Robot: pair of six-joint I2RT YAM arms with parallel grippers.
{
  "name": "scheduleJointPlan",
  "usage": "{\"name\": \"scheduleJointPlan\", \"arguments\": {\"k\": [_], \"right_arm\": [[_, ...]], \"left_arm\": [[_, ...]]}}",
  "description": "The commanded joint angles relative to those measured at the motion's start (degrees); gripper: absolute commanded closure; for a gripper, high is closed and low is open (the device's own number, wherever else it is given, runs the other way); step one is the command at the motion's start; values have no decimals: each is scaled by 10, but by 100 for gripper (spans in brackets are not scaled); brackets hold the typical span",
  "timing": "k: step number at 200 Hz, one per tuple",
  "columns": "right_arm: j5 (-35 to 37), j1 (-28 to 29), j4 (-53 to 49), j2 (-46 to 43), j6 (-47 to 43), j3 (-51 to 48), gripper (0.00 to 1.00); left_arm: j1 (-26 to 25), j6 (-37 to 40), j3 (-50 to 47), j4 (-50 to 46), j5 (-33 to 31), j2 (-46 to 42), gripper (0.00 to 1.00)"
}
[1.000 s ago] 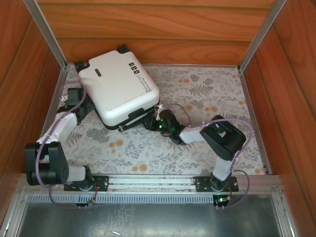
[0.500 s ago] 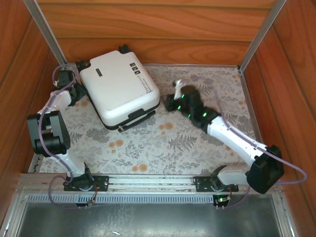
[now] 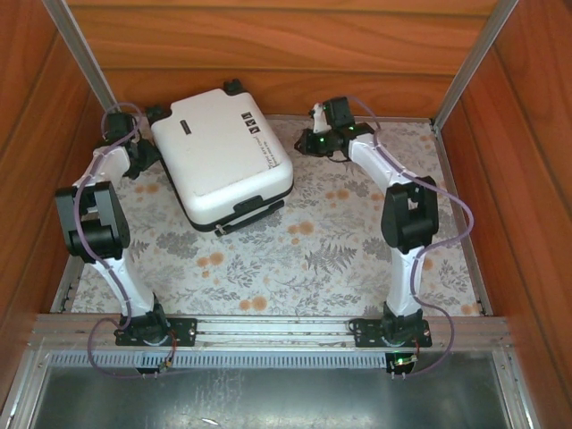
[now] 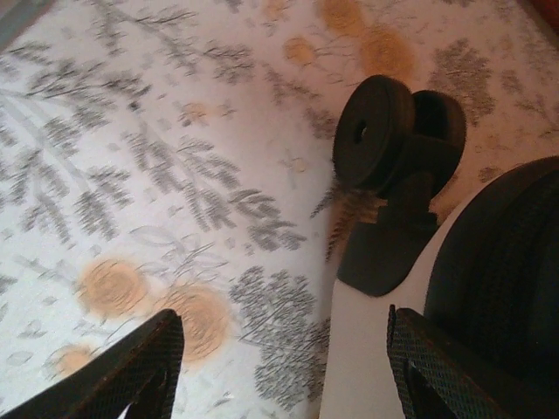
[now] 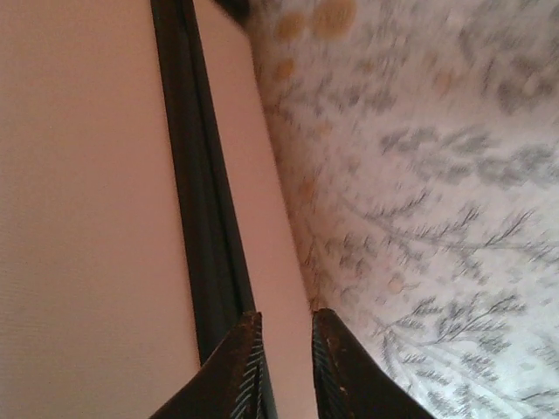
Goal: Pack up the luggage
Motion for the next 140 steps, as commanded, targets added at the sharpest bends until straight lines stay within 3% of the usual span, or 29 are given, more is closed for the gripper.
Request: {"name": "scheduleJointPlan", "arguments": {"k": [1,54,86,114,140], "right_arm": [[-74,14,12,-26,-3,-9,81],[-72,63,30,-113,-36,-105,82],[-31,88,35,-173,-28,-168,78],[50,91,9,-229,-16,-201,74],[95,92,-3,-293,-23,-225,71]], "left_arm": [[-36,34,52,2,73,27,34],[-96,67,131,1,93,65,34],[-113,73,121,1,89,41,34],[-108,56,7,1,-8,-88,32],[-110,42,-159,1,-109,-303,28]]}}
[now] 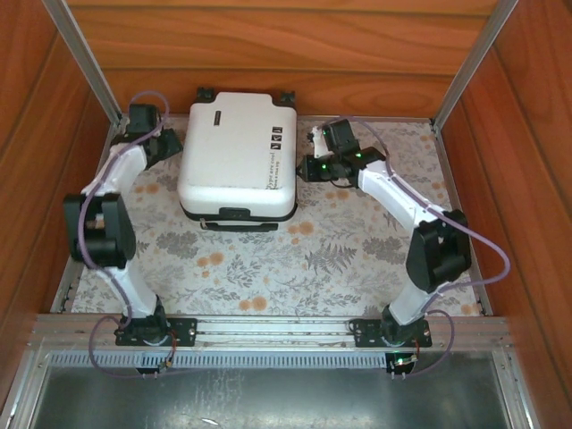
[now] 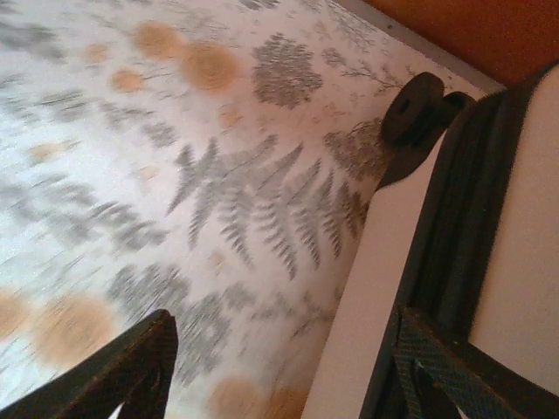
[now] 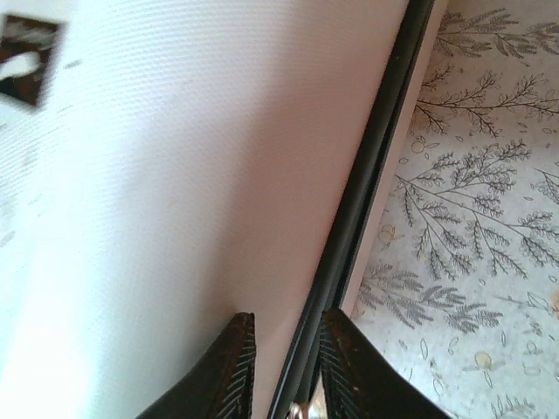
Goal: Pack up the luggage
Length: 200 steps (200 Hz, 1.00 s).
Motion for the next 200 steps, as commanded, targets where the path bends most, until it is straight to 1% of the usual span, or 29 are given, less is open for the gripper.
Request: {"name": "scheduleJointPlan", "arguments": {"k": [1,6,9,17,26,32,37,46,58,70,93,102,113,128,150,160,177,189,200], "right_arm": [[9,21,3,-56,-5,-4,70],[14,21,-7,-59,-9,1,69],[15,21,-14,-60,-11,5,68],[20,20,-35,-60,-16,19,63],[22,19,-55,-54,-19,37,56],[17,19,-65,-52,-19,47,53],[11,19,-70,-51,-19,54,50],[5,18,-75,-50,-12,64,46],[-5,15,-83,-47,-7,77,44],[-8,14,-87,-46,-8,87,42],[-5,12,-94,-50,-4,91,43],[-12,12,-90,-59,-6,85,43],[-23,12,-78,-82,-7,66,46],[-33,17,-46,-128,-11,19,48],[-33,43,36,-215,-19,-92,50],[-24,69,68,-250,-37,-142,50],[15,141,117,-282,-73,-212,49],[16,183,173,-279,-73,-257,47],[35,224,229,-258,-76,-287,47]], "left_arm": [[-20,-19,-109,-12,-75,-193,27],[-22,-27,-154,-12,-83,-231,26],[-22,-33,-169,-11,-85,-271,25],[-27,-50,-226,-11,-81,-347,23],[-35,-69,-281,-12,-62,-431,13],[-43,-85,-314,-12,-43,-481,8],[-54,-97,-341,-11,-24,-519,1],[-86,-120,-381,-11,2,-577,0],[-144,-154,-426,-16,1,-629,0],[-216,-174,-460,-17,-21,-651,0],[-353,-172,-493,-31,-127,-635,0],[-389,-169,-492,-34,-156,-614,0],[-414,-166,-481,-40,-192,-585,0],[-420,-164,-458,-44,-213,-547,0],[-419,-148,-409,-56,-244,-516,0],[-418,-115,-371,-63,-257,-506,0],[-411,-47,-278,-99,-294,-477,0],[-377,-14,-212,-135,-300,-449,0],[-309,-4,-168,-159,-270,-425,0]]}}
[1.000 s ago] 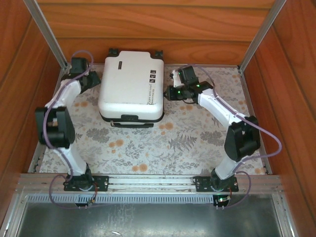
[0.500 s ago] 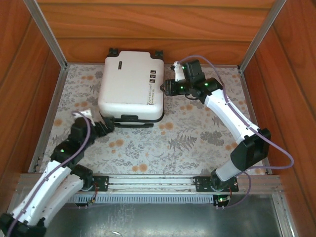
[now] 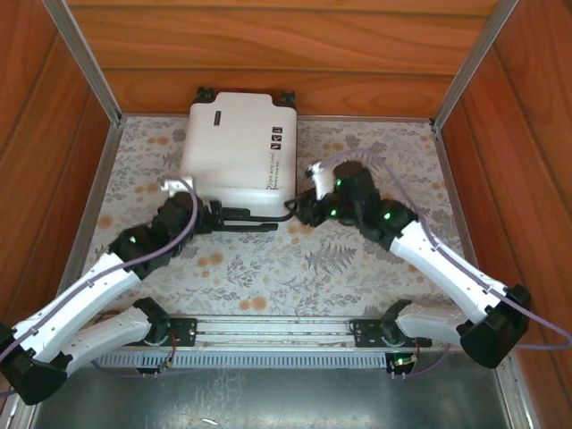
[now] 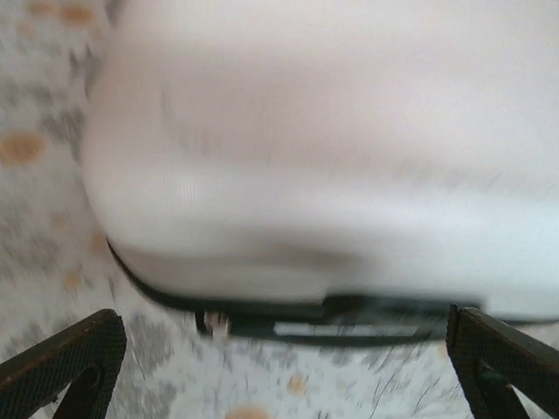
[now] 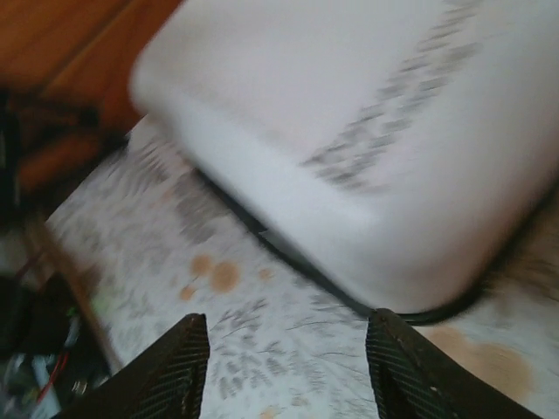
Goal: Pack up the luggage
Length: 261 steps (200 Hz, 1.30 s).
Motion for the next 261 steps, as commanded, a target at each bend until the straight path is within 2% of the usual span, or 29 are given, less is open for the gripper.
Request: {"name": "scheduleJointPlan", "arguments": {"k": [1,20,31,46,59,80,113,141,174,198,230,248,261], "right_arm": [[33,70,140,34,-33,-65,47],[97,153,278,89,-82,-112,45],[130,190,356,129,-106,-125,44],[163,219,427,195,-118,-117,44],[187,234,455,252,-125,-91,44],[213,247,523,331,-138,-66,45],[271,248,609,375,-141,-62,47],[301,248,656,394,-153,-70,49],[309,246,701,393,-171,-98,46],[313,239,700,365,-174,-133,40],[336,227,651,264,-158,-210,29],[329,204,572,192,-119,-243,27],[321,185,564,154,-103,-274,26]], "left_arm": [[88,72,89,-64,-20,35,0],[251,30,98,-60,102,56,0],[322,0,77,-49,140,70,0],[377,-26,34,-20,192,94,0],[396,-45,3,4,247,124,0],[398,-68,-42,61,320,172,3],[396,-106,-92,151,403,210,13],[367,-126,-111,183,412,207,15],[293,-156,-125,211,400,194,15],[256,-166,-134,215,387,180,15],[255,-153,-150,197,351,133,16],[256,-136,-146,176,329,104,15],[256,-127,-144,162,317,87,15]]}}
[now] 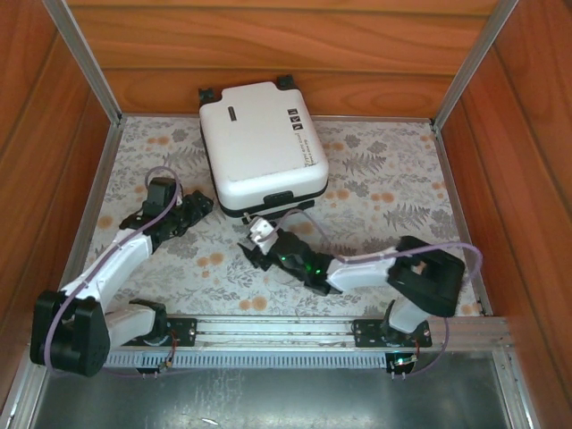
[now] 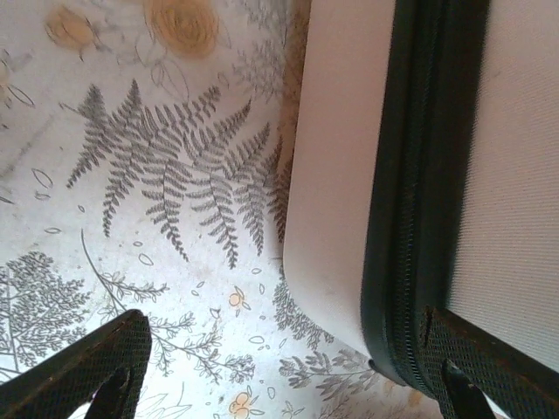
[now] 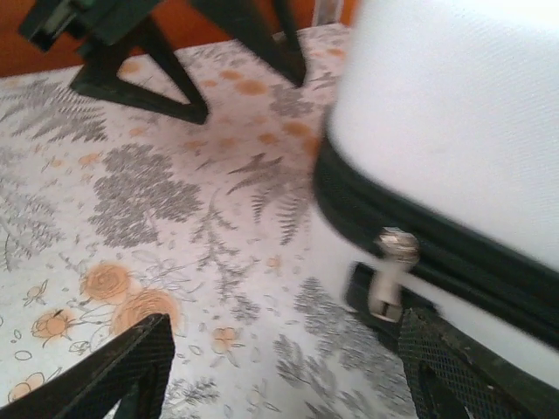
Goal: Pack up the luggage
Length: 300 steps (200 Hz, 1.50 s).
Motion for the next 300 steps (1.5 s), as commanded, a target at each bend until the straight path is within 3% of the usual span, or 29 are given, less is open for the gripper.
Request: {"name": "scheduleJointPlan", "arguments": {"k": [1,26,52,147,201,300], "right_arm": [[9,-33,-42,-72,45,-38,26],[-39,-63,-59,-93,39,-47,24],[-77,-65,-72,-58,6,-14,23],[-122,-79,53,63,10,11,18],[-119,-87,70,95,18,28,16],[-57,-91,167,167,51,56,28]], "left_arm": [[1,22,4,-24,-34,-33,15],[1,33,9,-32,-44,-53,15],[0,48,20,-34,-41,-54,13],[1,97,52,-58,-83,-73,4],[1,99,63,-58,-72,-46,4],[1,112,68,-58,-78,-33,4]]}}
